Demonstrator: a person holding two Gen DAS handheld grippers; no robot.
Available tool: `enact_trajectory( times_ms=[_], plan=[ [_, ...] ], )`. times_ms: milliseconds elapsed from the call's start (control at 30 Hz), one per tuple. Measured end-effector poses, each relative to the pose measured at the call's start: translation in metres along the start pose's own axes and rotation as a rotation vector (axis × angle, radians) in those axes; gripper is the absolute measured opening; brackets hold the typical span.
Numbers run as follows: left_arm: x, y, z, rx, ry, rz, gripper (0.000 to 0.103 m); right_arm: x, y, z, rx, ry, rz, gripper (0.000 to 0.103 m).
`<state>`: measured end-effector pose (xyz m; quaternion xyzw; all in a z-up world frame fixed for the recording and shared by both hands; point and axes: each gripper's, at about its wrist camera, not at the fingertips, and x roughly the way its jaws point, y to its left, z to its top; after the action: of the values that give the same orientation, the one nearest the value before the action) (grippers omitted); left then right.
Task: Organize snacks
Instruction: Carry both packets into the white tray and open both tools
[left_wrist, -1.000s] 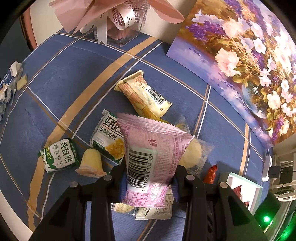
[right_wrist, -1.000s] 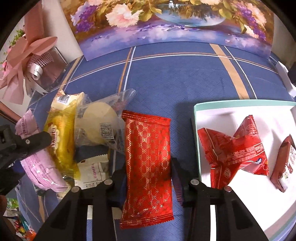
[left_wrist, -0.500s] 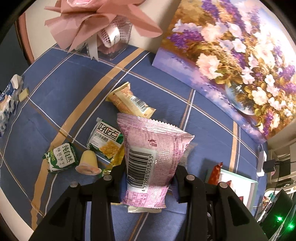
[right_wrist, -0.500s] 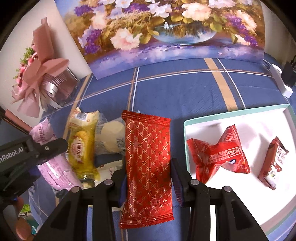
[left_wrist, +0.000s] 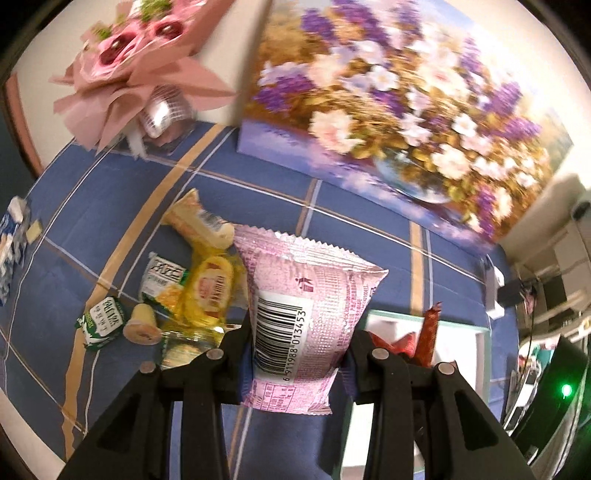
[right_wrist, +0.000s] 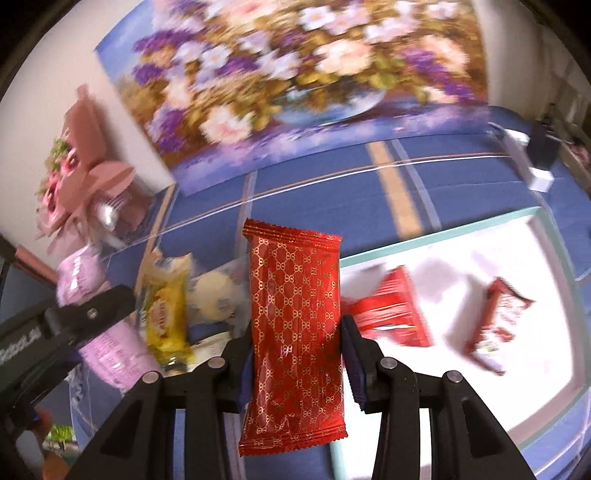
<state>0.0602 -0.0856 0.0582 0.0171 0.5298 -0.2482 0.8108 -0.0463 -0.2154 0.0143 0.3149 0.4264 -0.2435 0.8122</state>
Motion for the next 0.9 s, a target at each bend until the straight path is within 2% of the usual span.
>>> enact_trajectory(
  times_ms=[300,467,700,900],
  plan=[
    [0.003,-0.048,-0.022,0.105,0.043,-0.069,0.040,-0.033,-0.085,0.008,0.171,-0.032,-0.172,0.043],
    [0.016,-0.088,-0.047,0.202,0.107,-0.095,0.040,-0.048,-0.121,0.003,0.257,-0.035,-0.242,0.043],
    [0.053,-0.131,-0.089,0.338,0.211,-0.034,0.040,-0.050,-0.148,-0.002,0.304,-0.018,-0.308,0.043],
    [0.075,-0.145,-0.107,0.359,0.255,0.013,0.040,-0.047,-0.171,-0.007,0.329,0.014,-0.345,0.043]
  ],
)
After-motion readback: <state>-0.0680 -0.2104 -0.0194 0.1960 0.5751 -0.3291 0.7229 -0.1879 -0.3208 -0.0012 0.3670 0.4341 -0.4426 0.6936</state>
